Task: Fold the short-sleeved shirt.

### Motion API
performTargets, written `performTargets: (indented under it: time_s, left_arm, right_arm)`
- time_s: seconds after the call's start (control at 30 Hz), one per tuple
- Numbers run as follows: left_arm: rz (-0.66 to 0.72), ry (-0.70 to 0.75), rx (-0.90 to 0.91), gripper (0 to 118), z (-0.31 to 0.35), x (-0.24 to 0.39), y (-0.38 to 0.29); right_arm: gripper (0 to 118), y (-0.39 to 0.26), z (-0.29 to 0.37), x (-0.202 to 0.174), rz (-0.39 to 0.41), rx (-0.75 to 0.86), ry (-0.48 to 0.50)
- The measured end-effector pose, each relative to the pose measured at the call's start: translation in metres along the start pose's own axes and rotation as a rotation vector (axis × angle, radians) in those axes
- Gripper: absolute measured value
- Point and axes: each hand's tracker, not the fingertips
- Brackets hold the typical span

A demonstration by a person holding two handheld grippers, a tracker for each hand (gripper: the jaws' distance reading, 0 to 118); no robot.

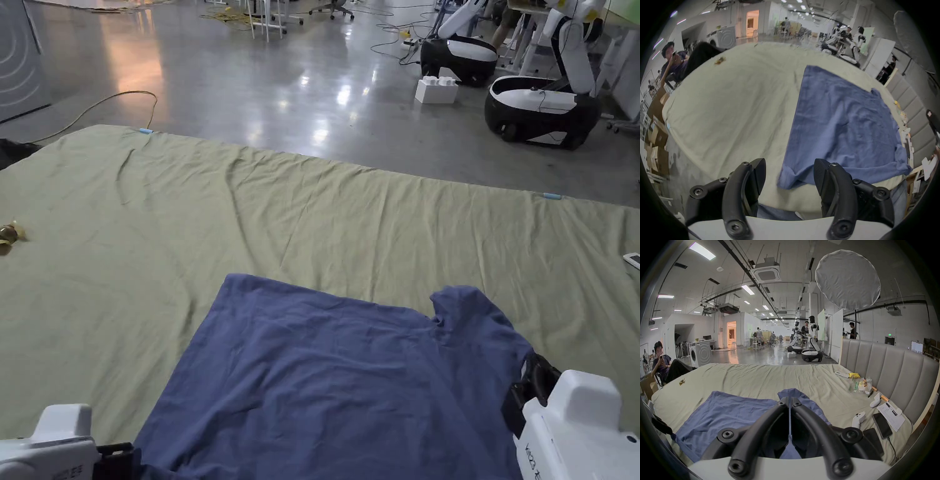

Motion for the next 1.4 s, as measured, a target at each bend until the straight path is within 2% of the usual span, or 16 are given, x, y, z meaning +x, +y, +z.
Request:
performTargets:
  time_s: [0.17, 0.23, 0.27, 0.33, 0.4, 0.57, 0.67, 0.73, 0.8, 0.9, 1.0, 1.17, 1.23, 1.27, 1.33, 1.4]
  left_arm:
    - [-0.015, 0.101, -0.096, 59, -0.042, 0.006, -0.001]
    - [-0.081, 0.122, -0.059, 56, -0.041, 0.017, -0.010]
    - [-0.108, 0.128, -0.056, 50, -0.040, 0.021, -0.010]
    - [-0.098, 0.104, -0.060, 22, -0.033, 0.024, -0.012]
    - [-0.093, 0.065, -0.063, 9, -0.033, 0.028, -0.011]
    - [-0.122, 0.043, -0.050, 7, -0.025, 0.028, -0.012]
    - [-0.111, 0.021, -0.025, 7, -0.017, 0.021, -0.014]
    - [-0.112, 0.013, -0.022, 7, -0.014, 0.017, -0.013]
    - [-0.106, 0.006, -0.021, 7, -0.010, 0.015, -0.013]
    - [-0.111, 0.001, -0.018, 7, -0.009, 0.013, -0.014]
    - [-0.104, 0.000, -0.015, 7, -0.010, 0.013, -0.015]
    - [-0.116, 0.011, -0.025, 7, -0.010, 0.020, -0.018]
    - [-0.122, 0.015, -0.028, 7, -0.009, 0.022, -0.018]
    - [-0.127, 0.013, -0.032, 7, -0.008, 0.024, -0.018]
    - [-0.135, 0.013, -0.035, 7, -0.007, 0.025, -0.018]
    - [-0.136, 0.013, -0.036, 7, -0.007, 0.025, -0.018]
  right_arm:
    - [2, -0.007, -0.002, -0.001, 0.012, -0.025, 0.008]
    - [3, -0.010, -0.002, 0.000, 0.012, -0.036, 0.011]
    - [3, -0.012, -0.002, 0.001, 0.015, -0.043, 0.010]
    - [3, -0.016, 0.000, 0.004, 0.019, -0.056, 0.006]
    - [2, -0.020, 0.001, 0.009, 0.017, -0.076, 0.005]
    - [3, -0.025, 0.012, 0.034, 0.019, -0.132, -0.018]
    - [4, -0.028, 0.018, 0.060, 0.016, -0.267, -0.038]
    - [22, -0.032, 0.022, 0.079, 0.015, -0.352, -0.073]
    - [54, -0.043, 0.024, 0.097, -0.024, -0.514, -0.081]
    - [56, -0.065, 0.025, 0.111, -0.042, -0.665, -0.029]
    - [68, -0.093, 0.028, 0.112, -0.004, -0.761, -0.063]
    - [62, -0.136, 0.017, 0.106, -0.039, -0.899, -0.064]
    - [38, -0.148, 0.012, 0.102, -0.047, -0.952, -0.042]
    - [32, -0.151, 0.010, 0.101, -0.087, -0.940, -0.003]
    - [26, -0.146, 0.007, 0.096, -0.038, -0.933, -0.023]
    - [13, -0.144, 0.004, 0.095, 0.004, -0.930, 0.023]
